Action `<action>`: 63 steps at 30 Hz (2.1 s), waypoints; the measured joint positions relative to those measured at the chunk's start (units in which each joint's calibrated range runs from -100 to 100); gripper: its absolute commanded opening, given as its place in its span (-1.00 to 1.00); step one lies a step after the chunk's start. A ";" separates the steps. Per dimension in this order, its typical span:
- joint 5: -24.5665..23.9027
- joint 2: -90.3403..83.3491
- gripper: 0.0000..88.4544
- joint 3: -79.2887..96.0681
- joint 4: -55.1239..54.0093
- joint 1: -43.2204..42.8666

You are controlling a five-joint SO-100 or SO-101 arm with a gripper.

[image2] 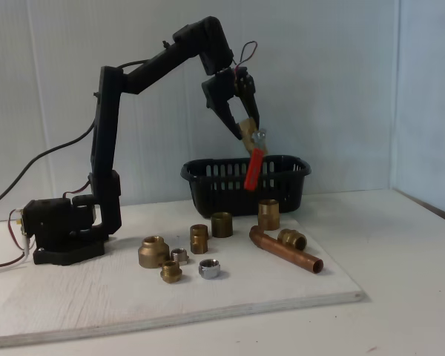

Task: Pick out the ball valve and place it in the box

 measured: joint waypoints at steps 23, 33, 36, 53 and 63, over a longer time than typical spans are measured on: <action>1.96 0.00 -0.99 -23.15 0.09 -2.96; 2.01 0.08 -0.99 -23.33 -0.26 -5.63; 2.01 0.08 -0.99 -23.33 -0.26 -7.34; 13.33 0.51 -0.99 -13.80 -0.26 -15.34; 14.41 0.51 -0.99 0.27 -0.43 -15.26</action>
